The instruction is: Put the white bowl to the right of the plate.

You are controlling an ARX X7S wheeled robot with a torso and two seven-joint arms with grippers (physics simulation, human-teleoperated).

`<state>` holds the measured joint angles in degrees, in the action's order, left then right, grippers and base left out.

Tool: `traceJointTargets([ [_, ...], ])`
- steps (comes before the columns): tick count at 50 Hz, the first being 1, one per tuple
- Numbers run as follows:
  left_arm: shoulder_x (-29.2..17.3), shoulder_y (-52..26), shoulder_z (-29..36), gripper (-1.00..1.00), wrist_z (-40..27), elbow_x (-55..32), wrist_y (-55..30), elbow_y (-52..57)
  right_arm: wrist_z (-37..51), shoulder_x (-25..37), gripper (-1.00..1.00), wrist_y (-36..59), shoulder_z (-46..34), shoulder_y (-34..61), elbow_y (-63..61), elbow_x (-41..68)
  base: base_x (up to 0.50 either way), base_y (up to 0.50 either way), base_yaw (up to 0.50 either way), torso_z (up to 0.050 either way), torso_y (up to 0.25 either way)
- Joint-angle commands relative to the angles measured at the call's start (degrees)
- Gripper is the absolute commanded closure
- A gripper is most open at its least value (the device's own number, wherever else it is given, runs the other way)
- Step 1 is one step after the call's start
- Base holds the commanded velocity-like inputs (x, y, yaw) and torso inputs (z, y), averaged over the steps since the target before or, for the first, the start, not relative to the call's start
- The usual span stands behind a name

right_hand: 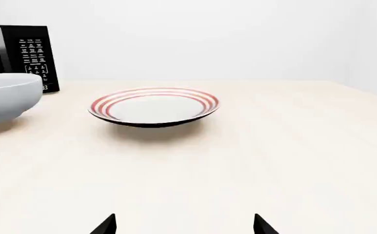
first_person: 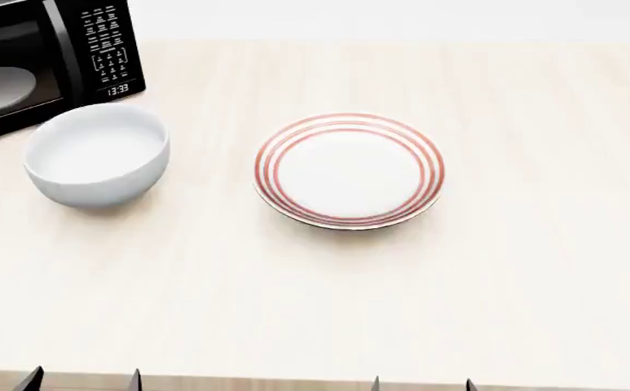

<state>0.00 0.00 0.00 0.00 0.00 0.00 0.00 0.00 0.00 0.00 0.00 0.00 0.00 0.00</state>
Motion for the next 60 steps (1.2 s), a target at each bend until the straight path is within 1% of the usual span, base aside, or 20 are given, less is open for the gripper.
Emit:
traceJointTargets([
  [1,-2.1,-0.3,2.5,-1.00,-2.5,-2.1,0.7,-0.9,0.9,0.7,-1.00,-1.0,-0.9,0.4,1.3,0.7,0.00,0.00,0.00,0.000,0.000],
  [2,-2.5,0.3,2.5,-1.00,-2.3,-2.7,-0.9,1.2,0.6,1.1,-1.00,1.5,-1.9,0.0,-0.6,1.0,0.00,0.00,0.00,0.000,0.000],
  [4,-3.0,0.7,2.8,-1.00,-3.3,-1.9,-1.0,2.2,-2.0,1.8,-1.00,3.1,-2.1,-0.7,-3.0,5.3,0.00,0.00,0.00,0.000,0.000],
  [7,-3.6,1.2,3.0,-1.00,-3.6,-2.2,-3.3,4.3,-1.1,2.5,-1.00,3.2,-3.1,-0.8,-3.6,4.4,0.00,0.00,0.00,0.000,0.000],
  [8,-3.3,1.2,2.4,-1.00,-5.6,-1.2,-4.7,5.2,-1.6,2.5,-1.00,4.6,-2.5,-0.6,-4.9,6.5,0.00,0.00,0.00,0.000,0.000],
  [9,-3.6,1.0,2.5,-1.00,-6.6,-0.2,-6.2,5.8,-0.8,2.8,-1.00,5.5,-2.6,-0.5,-5.9,5.8,0.00,0.00,0.00,0.000,0.000],
  [11,-3.9,0.0,1.8,-1.00,-7.7,0.1,-10.7,7.5,1.0,3.0,-1.00,6.8,-2.3,-0.3,-8.4,5.4,0.00,0.00,0.00,0.000,0.000],
  [12,-4.1,-0.3,1.7,-1.00,-7.8,-0.1,-11.2,8.1,1.8,3.0,-1.00,7.2,-2.4,-0.4,-9.2,4.8,0.00,0.00,0.00,0.000,0.000],
  [14,-4.6,-1.1,1.0,-1.00,-6.6,-2.3,-15.9,13.2,2.8,3.5,-1.00,10.7,-2.8,-0.1,-13.4,4.2,0.00,0.00,0.00,0.000,0.000],
  [15,-4.9,-1.4,0.3,-1.00,-5.3,-5.0,-19.4,18.0,3.2,3.8,-1.00,13.8,-2.7,0.3,-17.6,4.5,0.00,0.00,0.00,0.000,0.000],
  [18,-5.7,-2.5,1.0,-1.00,-7.1,-3.3,-23.7,24.8,2.9,4.5,-1.00,21.3,-2.1,1.5,-26.7,7.4,0.00,0.00,0.00,0.000,0.000],
  [20,-6.2,-2.9,0.3,-1.00,-6.2,-5.3,-26.5,28.3,2.8,5.1,-1.00,26.3,-1.5,2.1,-33.0,9.9,0.00,0.00,0.00,0.000,0.000],
  [22,-6.6,-3.3,-0.2,-1.00,-6.1,-6.1,-28.1,30.5,4.3,5.3,-1.00,29.2,-1.6,2.9,-36.5,9.4,0.00,0.00,0.00,0.000,0.000],
  [27,-7.2,-3.5,0.0,-1.00,-6.5,-6.3,-28.8,32.6,3.8,5.8,-1.00,33.7,-0.3,4.6,-39.1,13.0,0.00,0.00,0.00,0.000,0.000],
  [29,-7.4,-3.3,0.5,-1.00,-6.4,-6.2,-28.4,32.6,3.1,6.2,-1.00,31.9,0.0,4.1,-38.7,13.5,0.03,0.12,0.00,0.000,0.000],
  [35,-7.6,-3.4,0.7,-1.00,-7.1,-6.0,-27.2,31.2,4.0,6.5,-1.00,32.9,0.0,4.7,-38.8,14.0,0.14,0.50,0.00,0.000,0.000],
  [38,-7.8,-2.8,1.5,-1.00,-8.4,-4.1,-25.6,31.4,3.7,6.8,-1.00,32.4,-0.2,4.4,-38.4,14.5,0.17,0.50,0.00,0.000,0.000],
  [42,-8.0,-2.4,1.7,-1.00,-8.6,-4.3,-25.2,31.7,2.5,7.1,-1.00,30.5,0.0,3.9,-38.2,15.9,0.22,0.50,0.00,0.000,0.000],
  [47,-8.3,-2.2,1.9,-1.00,-8.8,-4.4,-24.8,32.1,1.9,7.6,-1.00,28.3,-0.5,3.1,-38.2,15.8,0.48,0.08,0.00,0.000,0.000],
  [60,-8.9,-1.7,2.3,-1.00,-9.4,-4.9,-24.0,32.5,2.8,8.3,-1.00,27.7,-1.4,2.8,-38.0,16.0,0.50,0.00,0.00,0.000,0.000],
])
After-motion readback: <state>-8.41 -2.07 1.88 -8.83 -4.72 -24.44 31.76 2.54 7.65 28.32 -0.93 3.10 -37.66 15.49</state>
